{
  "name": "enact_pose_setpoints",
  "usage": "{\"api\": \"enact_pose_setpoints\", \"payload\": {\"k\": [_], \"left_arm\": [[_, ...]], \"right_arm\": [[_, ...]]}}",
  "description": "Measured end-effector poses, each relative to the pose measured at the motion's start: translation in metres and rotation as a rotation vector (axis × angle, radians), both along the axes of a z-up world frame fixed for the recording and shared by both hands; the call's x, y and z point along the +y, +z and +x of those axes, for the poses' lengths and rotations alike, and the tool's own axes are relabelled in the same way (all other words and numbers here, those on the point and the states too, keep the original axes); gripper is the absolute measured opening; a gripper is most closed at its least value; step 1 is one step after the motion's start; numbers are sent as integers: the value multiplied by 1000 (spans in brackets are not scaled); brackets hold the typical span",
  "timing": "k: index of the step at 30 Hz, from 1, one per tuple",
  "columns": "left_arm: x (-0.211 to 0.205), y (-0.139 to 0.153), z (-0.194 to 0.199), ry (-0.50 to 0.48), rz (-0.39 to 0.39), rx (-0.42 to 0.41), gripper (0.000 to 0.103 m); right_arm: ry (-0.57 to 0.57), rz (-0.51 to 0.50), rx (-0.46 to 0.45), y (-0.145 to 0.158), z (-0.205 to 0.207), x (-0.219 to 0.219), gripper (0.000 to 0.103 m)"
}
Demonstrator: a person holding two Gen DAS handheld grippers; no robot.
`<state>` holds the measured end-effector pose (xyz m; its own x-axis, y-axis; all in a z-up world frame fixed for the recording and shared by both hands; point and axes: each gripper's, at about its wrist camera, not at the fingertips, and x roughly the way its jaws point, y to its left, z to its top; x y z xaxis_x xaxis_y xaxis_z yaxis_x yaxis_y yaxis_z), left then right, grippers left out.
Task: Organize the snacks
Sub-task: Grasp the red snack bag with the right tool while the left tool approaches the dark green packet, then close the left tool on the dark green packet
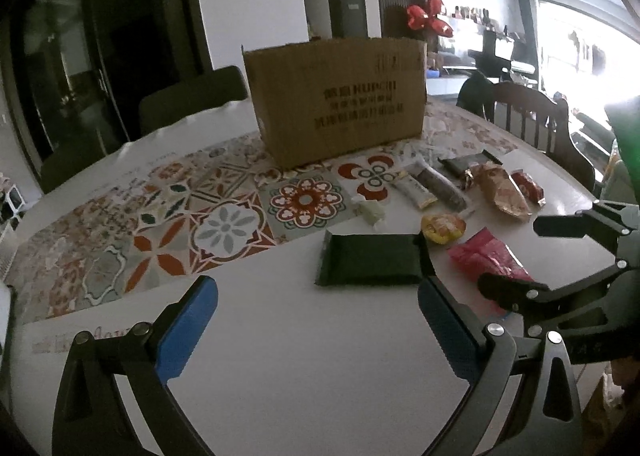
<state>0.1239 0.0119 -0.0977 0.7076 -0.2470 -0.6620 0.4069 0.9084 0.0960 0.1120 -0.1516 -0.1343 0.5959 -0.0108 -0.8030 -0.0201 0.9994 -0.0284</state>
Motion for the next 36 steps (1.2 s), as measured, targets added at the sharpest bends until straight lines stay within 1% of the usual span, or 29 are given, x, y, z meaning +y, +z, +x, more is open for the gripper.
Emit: {"api": "enact_pose_setpoints", "payload": {"k": [3,7,12,14,16,17,18,25,31,36], "left_arm": [[-2,-4,6,-5,-11,20,103],[-5,-10,12,-21,-39,71,102],[-13,-16,17,-41,-45,101,102],[-16,-18,19,-47,-42,105,102],[-18,-20,22,-52,-43,116,102],[-19,-21,24,-57,-44,122,102],[-20,-22,25,-62,-44,128,102],[-32,-29,35,-87,-51,162,102],[-43,-37,42,-99,-36,185,102],[-48,-42,48,-102,-16,186,102]], "right_arm": [[-4,7,28,-8,5,0,84],[-1,18,48,-15,9,-1,79],[-3,29,68,-20,12,-4,73],[-5,33,74,-22,14,-5,68],[-4,42,80,-24,15,-6,58],[-7,40,76,-23,14,-7,56],[-8,42,72,-23,14,-8,47],[-28,54,67,-22,16,-14,45],[-55,62,65,-22,17,-24,45],[-70,59,58,-23,19,-30,45]]}}
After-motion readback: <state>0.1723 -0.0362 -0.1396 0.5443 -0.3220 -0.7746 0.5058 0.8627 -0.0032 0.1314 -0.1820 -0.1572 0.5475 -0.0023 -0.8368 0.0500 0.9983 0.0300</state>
